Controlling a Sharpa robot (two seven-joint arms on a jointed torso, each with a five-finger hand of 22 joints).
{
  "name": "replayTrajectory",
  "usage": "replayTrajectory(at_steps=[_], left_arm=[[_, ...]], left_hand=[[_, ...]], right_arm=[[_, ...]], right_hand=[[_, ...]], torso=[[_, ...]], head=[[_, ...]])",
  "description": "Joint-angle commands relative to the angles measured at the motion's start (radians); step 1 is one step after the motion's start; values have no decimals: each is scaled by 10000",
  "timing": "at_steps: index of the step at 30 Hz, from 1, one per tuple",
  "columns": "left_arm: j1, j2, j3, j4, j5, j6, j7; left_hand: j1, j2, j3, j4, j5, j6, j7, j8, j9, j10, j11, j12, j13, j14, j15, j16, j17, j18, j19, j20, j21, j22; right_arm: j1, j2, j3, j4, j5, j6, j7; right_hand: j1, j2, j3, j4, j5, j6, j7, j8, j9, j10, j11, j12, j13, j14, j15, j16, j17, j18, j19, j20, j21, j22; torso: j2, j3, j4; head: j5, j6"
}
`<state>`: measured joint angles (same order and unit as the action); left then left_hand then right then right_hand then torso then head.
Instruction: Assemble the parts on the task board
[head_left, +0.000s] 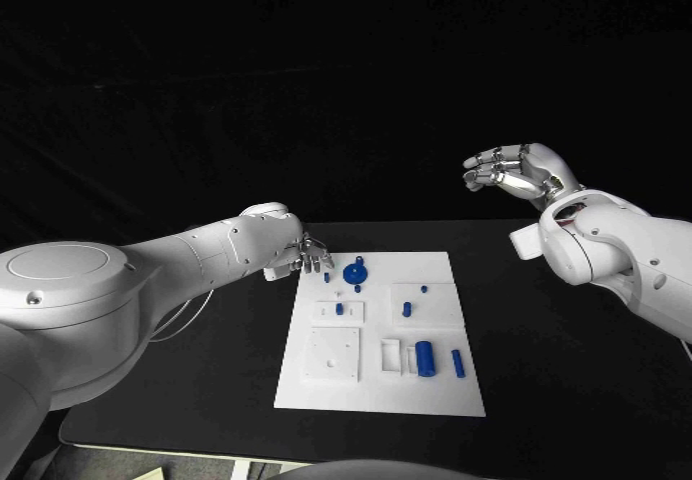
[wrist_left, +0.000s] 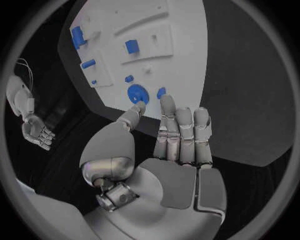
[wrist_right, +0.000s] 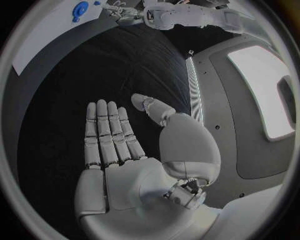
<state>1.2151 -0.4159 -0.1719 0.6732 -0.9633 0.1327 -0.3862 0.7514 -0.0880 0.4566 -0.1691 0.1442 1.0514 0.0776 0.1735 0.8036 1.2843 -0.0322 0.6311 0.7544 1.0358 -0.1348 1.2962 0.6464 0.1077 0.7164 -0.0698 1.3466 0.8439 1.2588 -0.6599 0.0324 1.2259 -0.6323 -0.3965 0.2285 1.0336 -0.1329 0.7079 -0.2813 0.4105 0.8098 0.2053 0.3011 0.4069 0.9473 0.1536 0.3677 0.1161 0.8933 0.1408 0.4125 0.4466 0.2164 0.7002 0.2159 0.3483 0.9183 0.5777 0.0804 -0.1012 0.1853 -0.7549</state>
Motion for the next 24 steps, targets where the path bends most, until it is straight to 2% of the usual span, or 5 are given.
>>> replayTrajectory(at_steps=[1, 9, 13, 19, 24], left_arm=[[-53, 115, 5, -86, -195, 6, 302], [-212, 294, 4, -389, -195, 105, 322], [-243, 348, 2, -548, -195, 121, 345], [-270, 383, -6, -644, -195, 203, 372], [-353, 460, -5, -783, -193, 265, 396]], left_hand=[[-19, 106, -22, 5, -17, -51, 7, -49, -9, -51, 10, -42, 2, -53, 45, -23, -11, -197, -60, -1463, -41, -2], [-33, 125, -34, 11, -16, -57, 11, -48, -15, -56, 14, -46, 5, -59, 49, -20, -12, -204, -65, -1460, -43, 0], [-24, 170, -31, 7, -7, -65, 14, -49, -22, -60, 17, -48, 10, -65, 52, -17, -14, -208, -70, -1460, -46, 2], [-25, 225, -35, 6, 2, -69, 17, -46, -28, -64, 20, -52, 15, -73, 57, -14, -17, -214, -77, -1458, -50, 5], [-35, 250, -43, 9, 2, -67, 18, -41, -30, -63, 22, -51, 19, -76, 59, -11, -17, -218, -80, -1457, -52, 7]], right_arm=[[3, -5, 5, 36, -12, 79, 133], [3, -19, 5, 60, -12, 72, 134], [3, -7, 5, 54, -11, 76, 134], [3, 27, 5, 26, -10, 71, 142], [3, 25, 5, 46, -6, 71, 142]], right_hand=[[-19, 48, -34, -1, 67, -46, 21, -39, -13, 55, 22, -61, -14, -28, 66, -65, -13, 180, -20, 41, -68, 10], [-15, 47, -37, -3, 70, -46, 21, -39, -16, 58, 24, -61, -23, -27, 67, -66, -16, 182, -20, 43, -71, 13], [-14, 48, -38, -3, 71, -46, 21, -38, -17, 59, 24, -61, -27, -26, 68, -66, -17, 182, -20, 43, -72, 14], [-13, 49, -40, -3, 73, -46, 22, -38, -19, 60, 25, -61, -34, -25, 68, -66, -19, 183, -20, 45, -74, 16], [-13, 49, -43, -2, 74, -46, 22, -37, -21, 62, 26, -61, -39, -25, 69, -67, -21, 184, -19, 46, -75, 18]], torso=[[-9, 1, 10], [-15, 1, 3], [-19, -1, 11], [-47, 15, -18], [-12, 11, 7]], head=[[-5, -9], [-24, -7], [-33, -16], [-35, 31], [-53, 28]])
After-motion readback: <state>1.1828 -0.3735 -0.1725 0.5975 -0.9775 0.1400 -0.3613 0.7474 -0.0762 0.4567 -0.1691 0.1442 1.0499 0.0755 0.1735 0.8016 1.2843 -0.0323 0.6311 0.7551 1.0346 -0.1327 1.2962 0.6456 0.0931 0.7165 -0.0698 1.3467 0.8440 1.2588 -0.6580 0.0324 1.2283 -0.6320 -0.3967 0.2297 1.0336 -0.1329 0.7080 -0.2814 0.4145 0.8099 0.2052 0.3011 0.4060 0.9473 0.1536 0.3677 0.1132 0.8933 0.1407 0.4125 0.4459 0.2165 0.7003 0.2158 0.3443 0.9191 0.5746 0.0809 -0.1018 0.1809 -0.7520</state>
